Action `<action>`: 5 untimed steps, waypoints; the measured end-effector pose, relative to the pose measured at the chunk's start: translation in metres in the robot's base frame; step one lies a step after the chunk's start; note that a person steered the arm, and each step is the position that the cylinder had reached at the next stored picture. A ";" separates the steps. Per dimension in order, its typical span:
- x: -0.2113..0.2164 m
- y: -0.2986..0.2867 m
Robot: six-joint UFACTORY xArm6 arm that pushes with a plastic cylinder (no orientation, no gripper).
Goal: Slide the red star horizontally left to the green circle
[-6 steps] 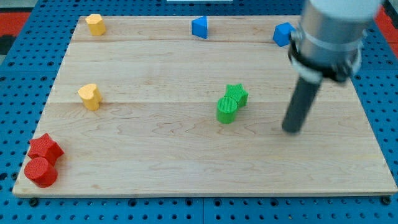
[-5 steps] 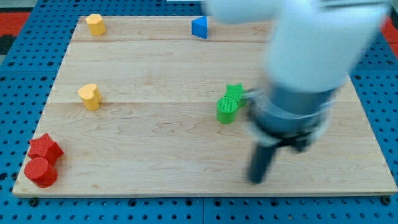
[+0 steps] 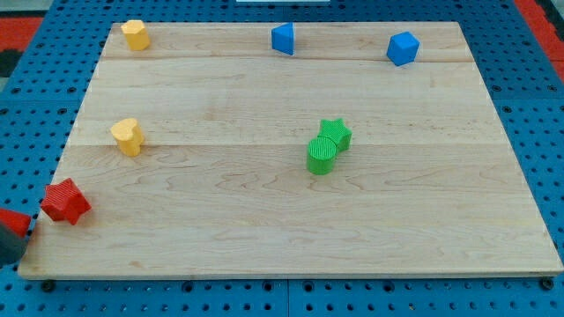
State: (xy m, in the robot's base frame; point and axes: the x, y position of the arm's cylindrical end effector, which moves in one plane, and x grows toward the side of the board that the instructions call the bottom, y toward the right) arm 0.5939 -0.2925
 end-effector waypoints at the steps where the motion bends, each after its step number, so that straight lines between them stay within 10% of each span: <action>1: -0.033 0.016; 5: -0.092 0.183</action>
